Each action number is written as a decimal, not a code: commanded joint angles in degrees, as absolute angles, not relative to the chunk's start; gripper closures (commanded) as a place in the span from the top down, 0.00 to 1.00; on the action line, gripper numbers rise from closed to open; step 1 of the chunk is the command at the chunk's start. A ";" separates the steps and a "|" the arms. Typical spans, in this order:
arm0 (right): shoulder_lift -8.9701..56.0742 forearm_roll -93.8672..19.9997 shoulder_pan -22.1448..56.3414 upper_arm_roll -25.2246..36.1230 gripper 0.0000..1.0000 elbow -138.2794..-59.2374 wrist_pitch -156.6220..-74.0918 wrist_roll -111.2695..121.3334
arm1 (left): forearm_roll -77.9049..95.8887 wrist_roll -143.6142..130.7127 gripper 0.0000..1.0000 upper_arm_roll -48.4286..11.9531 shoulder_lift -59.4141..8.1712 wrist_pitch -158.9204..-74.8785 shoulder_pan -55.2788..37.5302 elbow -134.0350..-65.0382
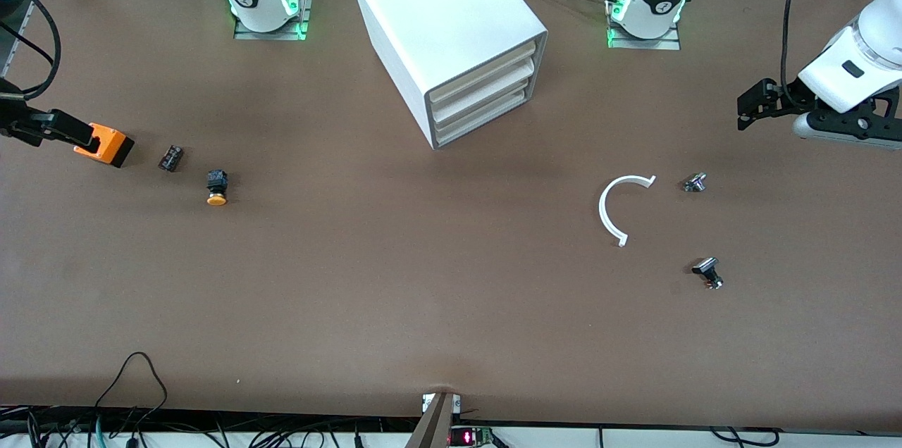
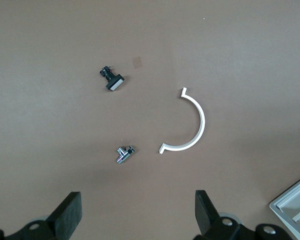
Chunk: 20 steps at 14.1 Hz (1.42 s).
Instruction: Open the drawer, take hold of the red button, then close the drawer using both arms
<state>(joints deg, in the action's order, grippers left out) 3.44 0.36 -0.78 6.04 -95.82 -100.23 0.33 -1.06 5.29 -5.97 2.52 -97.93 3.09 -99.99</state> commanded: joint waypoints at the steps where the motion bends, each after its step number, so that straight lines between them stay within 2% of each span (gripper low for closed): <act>1: 2.99 -0.53 -0.79 6.33 1.00 -95.98 -100.37 1.14 | -1.67 5.79 1.00 -6.06 2.19 -97.46 3.16 -98.96; 20: 3.08 -0.62 -0.88 6.50 1.00 -95.98 -100.55 1.14 | -1.76 5.19 1.00 -6.15 1.85 -97.21 2.55 -97.91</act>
<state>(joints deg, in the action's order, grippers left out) 3.44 0.35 -0.79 6.24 -95.82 -100.29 0.33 -1.06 5.23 -6.02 2.52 -97.97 2.70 -99.60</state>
